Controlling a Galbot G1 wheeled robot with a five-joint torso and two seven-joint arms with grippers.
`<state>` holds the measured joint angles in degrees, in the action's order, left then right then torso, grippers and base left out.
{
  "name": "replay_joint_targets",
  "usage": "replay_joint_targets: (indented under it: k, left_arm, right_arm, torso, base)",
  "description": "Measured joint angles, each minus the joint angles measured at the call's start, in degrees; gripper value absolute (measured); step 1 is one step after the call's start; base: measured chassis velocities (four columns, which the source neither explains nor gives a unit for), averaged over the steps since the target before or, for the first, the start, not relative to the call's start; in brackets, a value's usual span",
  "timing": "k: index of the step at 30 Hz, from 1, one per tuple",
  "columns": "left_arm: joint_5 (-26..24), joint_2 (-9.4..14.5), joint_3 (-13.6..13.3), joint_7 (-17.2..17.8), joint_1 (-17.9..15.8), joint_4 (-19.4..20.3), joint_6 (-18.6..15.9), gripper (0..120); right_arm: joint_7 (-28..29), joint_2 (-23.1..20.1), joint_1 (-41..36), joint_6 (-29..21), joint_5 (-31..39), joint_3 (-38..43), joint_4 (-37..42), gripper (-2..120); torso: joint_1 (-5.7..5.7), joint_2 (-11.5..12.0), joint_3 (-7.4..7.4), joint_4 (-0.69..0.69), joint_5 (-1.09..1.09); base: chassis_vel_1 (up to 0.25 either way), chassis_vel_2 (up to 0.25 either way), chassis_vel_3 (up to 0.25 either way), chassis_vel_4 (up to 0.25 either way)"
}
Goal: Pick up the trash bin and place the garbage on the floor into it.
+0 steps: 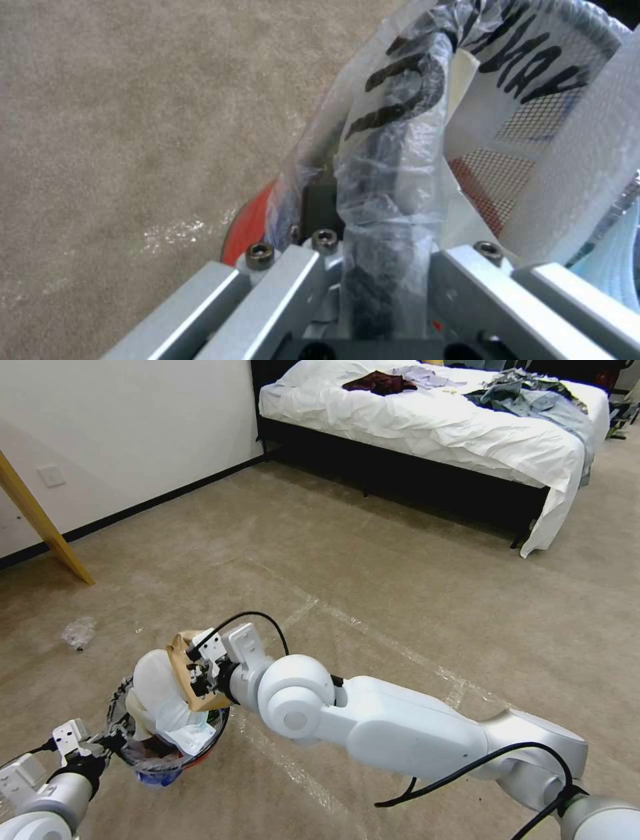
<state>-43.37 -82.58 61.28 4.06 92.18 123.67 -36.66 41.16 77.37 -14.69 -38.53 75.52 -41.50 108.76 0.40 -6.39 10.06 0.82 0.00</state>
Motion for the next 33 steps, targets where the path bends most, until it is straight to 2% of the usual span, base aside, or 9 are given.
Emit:
replay_joint_targets:
  k: [33]
  left_arm:
    - [0.31, -0.59, -0.86, -0.05, -0.72, -0.73, -0.07, 1]
  right_arm:
    - [1.79, 4.52, 0.36, -1.44, -0.52, -8.17, -7.60, 0]
  torso:
    - [0.00, 0.00, 0.00, 0.00, 0.00]
  base:
    - [0.000, 0.000, 0.000, 0.000]
